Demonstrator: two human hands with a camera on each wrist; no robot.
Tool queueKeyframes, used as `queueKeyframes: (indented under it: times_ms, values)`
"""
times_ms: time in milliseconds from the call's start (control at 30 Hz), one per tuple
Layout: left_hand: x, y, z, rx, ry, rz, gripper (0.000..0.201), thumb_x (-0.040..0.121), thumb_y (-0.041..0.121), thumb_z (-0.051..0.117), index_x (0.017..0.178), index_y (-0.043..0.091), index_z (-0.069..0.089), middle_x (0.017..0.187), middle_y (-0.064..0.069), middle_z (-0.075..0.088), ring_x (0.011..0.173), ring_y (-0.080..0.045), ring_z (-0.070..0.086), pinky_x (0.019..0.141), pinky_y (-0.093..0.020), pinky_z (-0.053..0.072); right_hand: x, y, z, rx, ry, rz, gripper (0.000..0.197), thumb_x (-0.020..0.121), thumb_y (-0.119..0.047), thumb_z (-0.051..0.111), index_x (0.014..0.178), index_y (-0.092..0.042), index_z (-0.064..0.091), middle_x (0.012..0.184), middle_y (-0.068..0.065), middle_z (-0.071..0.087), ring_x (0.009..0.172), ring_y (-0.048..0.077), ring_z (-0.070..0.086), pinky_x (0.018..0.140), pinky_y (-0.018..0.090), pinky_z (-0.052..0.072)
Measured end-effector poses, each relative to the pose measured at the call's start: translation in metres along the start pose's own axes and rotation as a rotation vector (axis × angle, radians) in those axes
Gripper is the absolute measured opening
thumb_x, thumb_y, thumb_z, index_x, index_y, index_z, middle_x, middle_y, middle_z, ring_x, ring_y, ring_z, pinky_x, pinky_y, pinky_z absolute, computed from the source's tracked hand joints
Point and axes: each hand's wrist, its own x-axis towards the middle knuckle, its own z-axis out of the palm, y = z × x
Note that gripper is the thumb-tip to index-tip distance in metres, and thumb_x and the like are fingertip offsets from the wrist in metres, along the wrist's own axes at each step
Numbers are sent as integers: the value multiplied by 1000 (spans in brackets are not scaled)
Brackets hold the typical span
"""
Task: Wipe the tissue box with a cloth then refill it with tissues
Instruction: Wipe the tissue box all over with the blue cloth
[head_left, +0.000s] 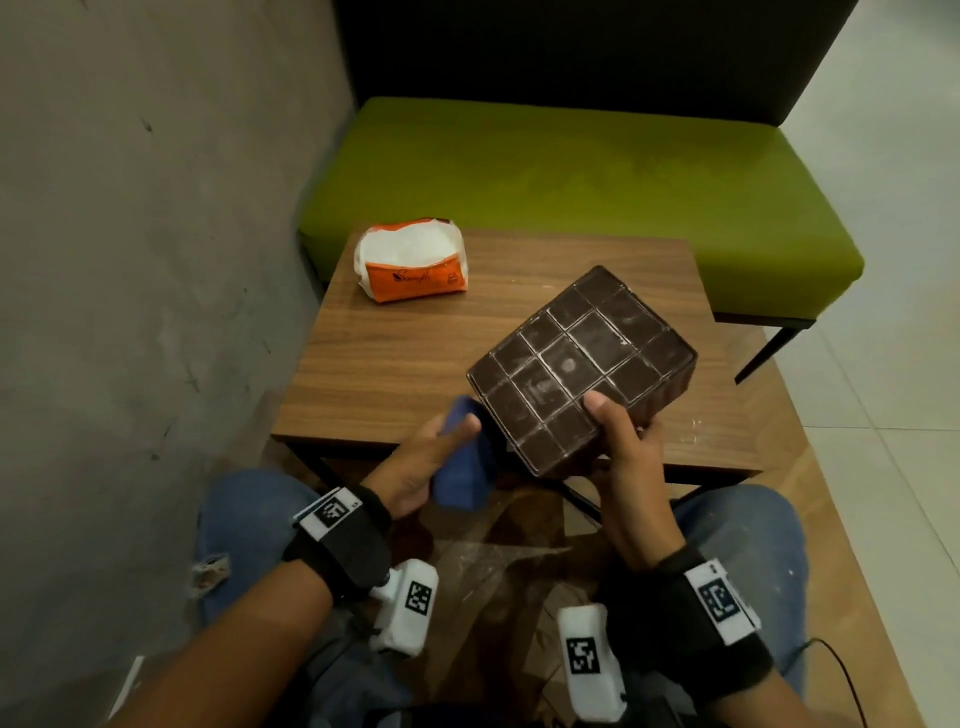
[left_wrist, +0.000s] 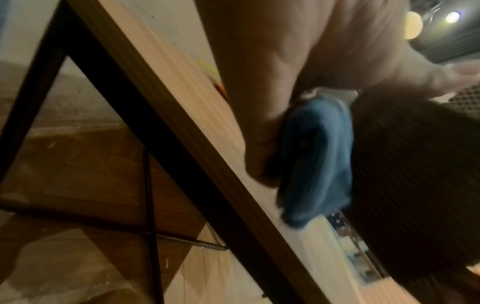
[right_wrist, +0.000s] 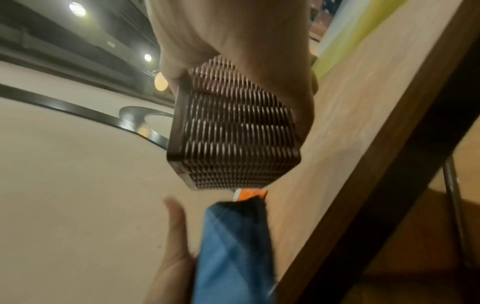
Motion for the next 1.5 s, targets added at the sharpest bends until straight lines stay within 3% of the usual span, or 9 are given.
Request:
queueKeyframes:
  times_ms: [133,300,433,633,800,967,1067,1367,1500]
  values:
    - [2,21,-15,-221,371,216,41,86,23,62,125,13,51,119,-10,62,104,-19,64,91,-35,51,5,-8,-13,-93,68,-79,94,60,-40,81,137,-17,31,123,2,57,104,16,64,88,41,56]
    - [-12,38,26,574,381,678,62,83,39,62,136,30,31,144,1,34,125,-4,43,92,-9,41,6,-7,-3,-102,28,-86,86,62,-39,76,134,-18,34,118,-1,58,105,18,65,86,38,56]
    - [-23,14,34,994,26,648,60,84,47,58,139,43,33,152,7,8,140,-9,16,110,-18,21,9,-11,-2,-102,86,-158,82,56,-47,74,126,-24,38,116,-3,58,106,19,64,90,44,55]
    - [-21,19,23,910,220,629,56,73,40,73,122,38,47,127,5,32,116,1,39,99,-7,34,1,-8,0,-166,55,-255,85,56,-52,71,129,-26,36,114,-7,57,98,9,65,81,30,55]
    - [-30,53,24,489,342,665,15,88,35,56,100,33,48,98,10,59,87,7,61,73,-11,48,3,-10,-2,-185,121,-251,86,58,-55,71,131,-26,35,122,0,55,107,16,62,92,42,54]
    - [-35,78,39,465,531,878,15,82,48,49,92,37,46,111,4,42,104,-9,52,89,-16,44,4,-8,4,-187,122,-227,86,57,-56,72,129,-28,35,124,1,53,110,18,61,93,47,53]
    - [-19,64,46,501,544,721,26,84,51,47,101,32,46,116,-2,46,106,-13,50,96,-27,43,3,-8,10,-139,119,-201,89,56,-54,74,131,-25,35,123,2,56,109,20,63,94,48,53]
    - [-31,23,36,1008,240,661,35,81,49,59,108,31,48,149,4,10,129,3,25,96,-4,23,8,-11,6,-121,171,-160,93,55,-57,74,131,-27,32,122,-2,56,110,19,62,95,48,51]
    - [-24,23,20,925,297,760,7,85,17,65,86,10,64,145,-5,35,118,23,33,95,-4,32,4,-11,5,-144,169,-182,100,55,-57,73,138,-23,29,122,-4,54,110,16,61,97,47,51]
